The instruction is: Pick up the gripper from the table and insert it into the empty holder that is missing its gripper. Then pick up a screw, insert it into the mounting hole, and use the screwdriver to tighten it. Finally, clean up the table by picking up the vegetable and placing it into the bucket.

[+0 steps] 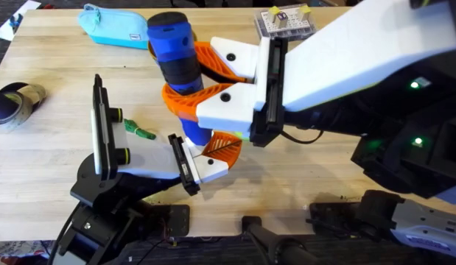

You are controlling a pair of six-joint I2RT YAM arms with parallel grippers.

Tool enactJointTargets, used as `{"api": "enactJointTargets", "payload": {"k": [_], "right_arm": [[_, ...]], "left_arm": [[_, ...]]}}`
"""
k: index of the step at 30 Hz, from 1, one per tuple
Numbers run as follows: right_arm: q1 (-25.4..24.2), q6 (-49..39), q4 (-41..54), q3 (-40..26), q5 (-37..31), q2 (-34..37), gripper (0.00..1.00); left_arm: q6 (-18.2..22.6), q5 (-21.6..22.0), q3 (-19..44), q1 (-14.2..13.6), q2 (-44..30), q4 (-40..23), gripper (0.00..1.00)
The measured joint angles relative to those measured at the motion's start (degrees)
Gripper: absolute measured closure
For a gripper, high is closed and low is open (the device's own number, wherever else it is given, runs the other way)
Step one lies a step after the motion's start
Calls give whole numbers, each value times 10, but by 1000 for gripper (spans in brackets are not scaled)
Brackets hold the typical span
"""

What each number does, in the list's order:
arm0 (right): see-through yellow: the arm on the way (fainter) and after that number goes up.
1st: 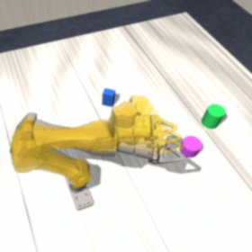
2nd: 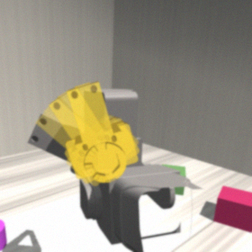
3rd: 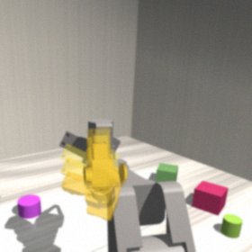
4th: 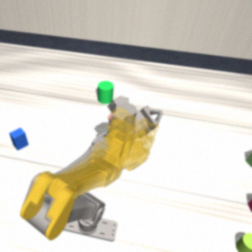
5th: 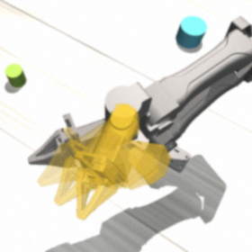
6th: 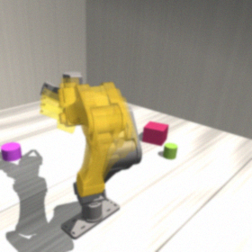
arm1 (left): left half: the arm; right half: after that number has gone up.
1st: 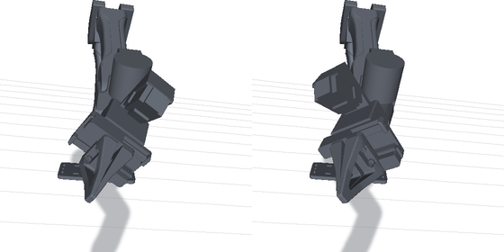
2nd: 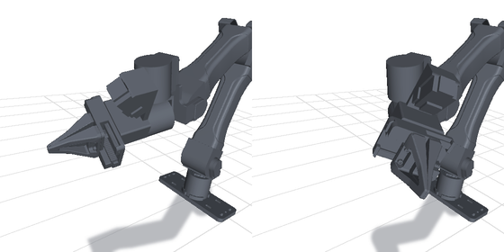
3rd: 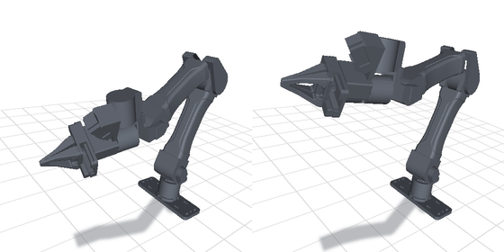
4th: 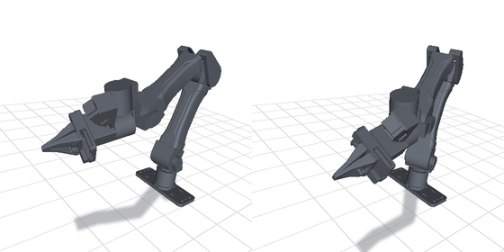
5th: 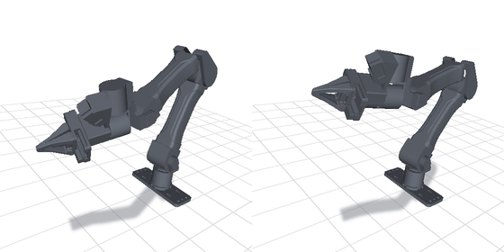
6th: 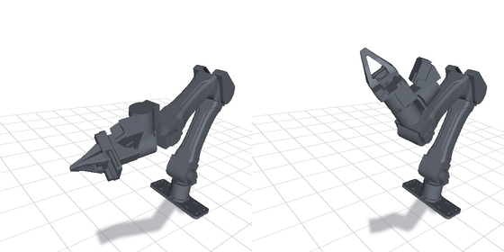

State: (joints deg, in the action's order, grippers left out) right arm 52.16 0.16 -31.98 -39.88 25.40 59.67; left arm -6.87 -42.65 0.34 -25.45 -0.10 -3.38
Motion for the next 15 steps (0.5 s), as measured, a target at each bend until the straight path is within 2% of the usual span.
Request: {"api": "enactJointTargets", "payload": {"k": [6,11,15], "right_arm": [[-1,1,-13,3,-1,1,912],[-2,0,-109,12,-1,-5,912],[-7,0,-163,13,-15,-50,911]], "left_arm": [[-2,2,0,0,0,0,989],[-2,2,0,0,0,0,989],[-2,2,0,0,0,0,989]]}}
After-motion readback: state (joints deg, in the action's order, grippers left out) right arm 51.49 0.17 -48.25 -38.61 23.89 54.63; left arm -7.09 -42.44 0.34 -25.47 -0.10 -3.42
